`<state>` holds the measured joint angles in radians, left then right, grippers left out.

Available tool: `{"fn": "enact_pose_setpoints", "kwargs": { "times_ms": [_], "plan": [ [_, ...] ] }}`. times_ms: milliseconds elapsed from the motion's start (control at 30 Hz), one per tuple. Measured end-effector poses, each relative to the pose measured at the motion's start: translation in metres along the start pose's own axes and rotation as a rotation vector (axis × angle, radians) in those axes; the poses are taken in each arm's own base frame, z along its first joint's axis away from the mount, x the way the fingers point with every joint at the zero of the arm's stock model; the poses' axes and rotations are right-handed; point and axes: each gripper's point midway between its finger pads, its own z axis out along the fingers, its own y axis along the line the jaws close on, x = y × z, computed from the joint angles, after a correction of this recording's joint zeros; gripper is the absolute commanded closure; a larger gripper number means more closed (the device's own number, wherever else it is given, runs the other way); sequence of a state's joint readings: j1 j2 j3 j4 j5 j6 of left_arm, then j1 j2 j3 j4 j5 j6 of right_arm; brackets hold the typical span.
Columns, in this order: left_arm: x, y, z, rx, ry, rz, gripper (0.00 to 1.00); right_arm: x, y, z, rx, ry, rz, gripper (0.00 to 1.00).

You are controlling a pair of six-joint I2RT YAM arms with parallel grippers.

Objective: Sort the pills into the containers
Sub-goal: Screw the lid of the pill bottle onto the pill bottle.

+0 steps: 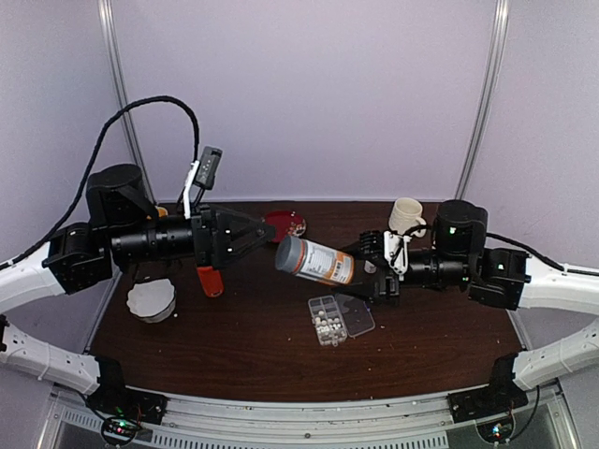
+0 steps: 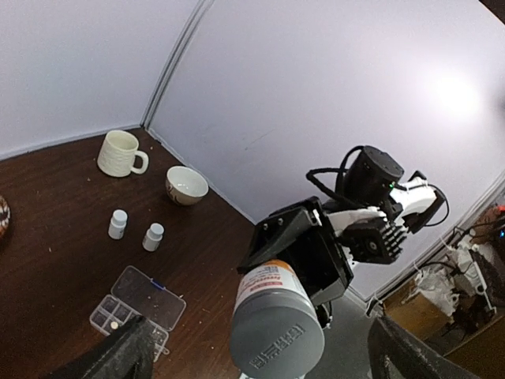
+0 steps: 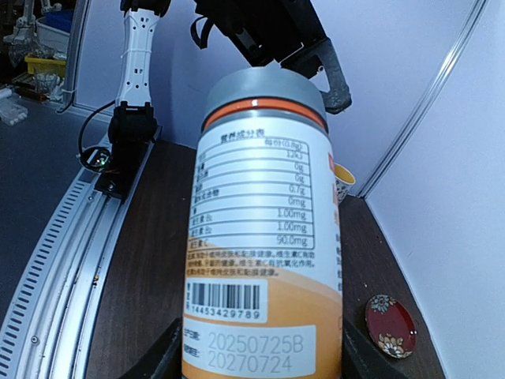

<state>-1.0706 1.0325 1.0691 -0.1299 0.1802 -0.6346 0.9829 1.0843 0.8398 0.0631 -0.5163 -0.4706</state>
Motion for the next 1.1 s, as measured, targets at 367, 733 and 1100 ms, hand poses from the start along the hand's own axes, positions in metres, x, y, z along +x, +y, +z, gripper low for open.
{"fn": "enact_pose_setpoints", "kwargs": {
  "times_ms": [367, 733, 1100],
  "plan": [
    [0.026, 0.015, 0.014, -0.047, 0.084, -0.265, 0.04, 0.001, -0.004, 0.011, 0.075, 0.073, -0.120, 1.00],
    [0.046, 0.017, 0.024, -0.039, 0.164, -0.313, 0.30, 0.005, -0.007, 0.018, 0.087, 0.116, -0.139, 1.00],
    [0.043, 0.016, 0.024, -0.041, 0.170, -0.299, 0.87, 0.003, -0.007, 0.018, 0.081, 0.135, -0.127, 1.00]
  ]
}}
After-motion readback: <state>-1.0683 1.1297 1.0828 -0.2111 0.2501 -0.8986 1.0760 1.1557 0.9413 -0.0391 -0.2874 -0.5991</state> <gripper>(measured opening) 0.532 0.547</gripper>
